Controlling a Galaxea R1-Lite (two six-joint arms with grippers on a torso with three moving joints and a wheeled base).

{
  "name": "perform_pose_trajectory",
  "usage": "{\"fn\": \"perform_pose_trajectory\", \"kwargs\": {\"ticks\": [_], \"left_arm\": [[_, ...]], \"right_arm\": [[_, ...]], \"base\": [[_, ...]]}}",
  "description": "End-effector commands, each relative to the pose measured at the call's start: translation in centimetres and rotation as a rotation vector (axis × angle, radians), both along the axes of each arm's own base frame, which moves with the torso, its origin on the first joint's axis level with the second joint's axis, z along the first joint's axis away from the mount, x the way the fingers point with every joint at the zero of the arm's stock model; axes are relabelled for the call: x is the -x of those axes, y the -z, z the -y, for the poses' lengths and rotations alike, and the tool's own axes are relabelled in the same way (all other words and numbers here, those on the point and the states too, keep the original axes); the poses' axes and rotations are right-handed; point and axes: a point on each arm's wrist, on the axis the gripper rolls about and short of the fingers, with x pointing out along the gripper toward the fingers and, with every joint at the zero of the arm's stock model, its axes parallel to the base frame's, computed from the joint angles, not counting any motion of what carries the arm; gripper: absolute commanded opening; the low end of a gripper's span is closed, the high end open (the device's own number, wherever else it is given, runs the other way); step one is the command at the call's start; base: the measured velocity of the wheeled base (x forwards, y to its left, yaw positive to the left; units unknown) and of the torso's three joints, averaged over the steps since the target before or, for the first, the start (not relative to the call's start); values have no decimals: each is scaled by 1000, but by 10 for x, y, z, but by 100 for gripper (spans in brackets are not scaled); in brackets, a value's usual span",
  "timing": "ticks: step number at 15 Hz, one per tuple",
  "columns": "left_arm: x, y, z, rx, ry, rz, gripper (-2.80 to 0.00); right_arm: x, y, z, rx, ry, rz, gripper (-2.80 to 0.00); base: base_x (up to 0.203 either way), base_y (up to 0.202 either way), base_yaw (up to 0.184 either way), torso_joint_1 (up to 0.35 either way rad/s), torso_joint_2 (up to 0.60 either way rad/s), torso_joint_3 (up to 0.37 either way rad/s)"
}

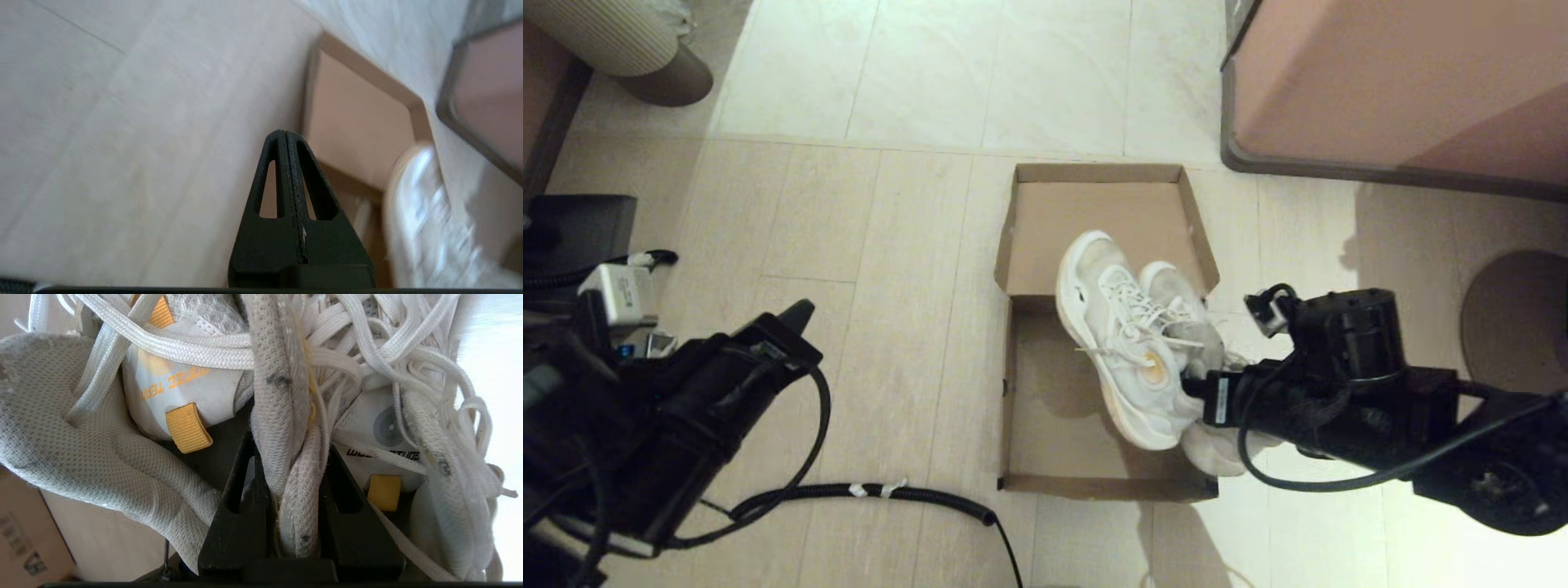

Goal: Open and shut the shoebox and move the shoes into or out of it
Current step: Put the shoes into the shoe box

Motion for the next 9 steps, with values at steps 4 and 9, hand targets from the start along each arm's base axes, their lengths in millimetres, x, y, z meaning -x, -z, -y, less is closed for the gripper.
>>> {"fn": "perform_pose_trajectory", "kwargs": {"ticks": [4, 9], "left_arm": [[-13, -2, -7, 3, -38, 10, -280], [-9, 5, -13, 0, -48, -17, -280]], "right_arm": [[-23, 57, -43, 46, -55, -54, -280], [-47, 89, -59, 60, -31, -35, -280]], "base": [[0, 0, 0, 0, 0, 0], [0, 0, 0, 0, 0, 0]]}}
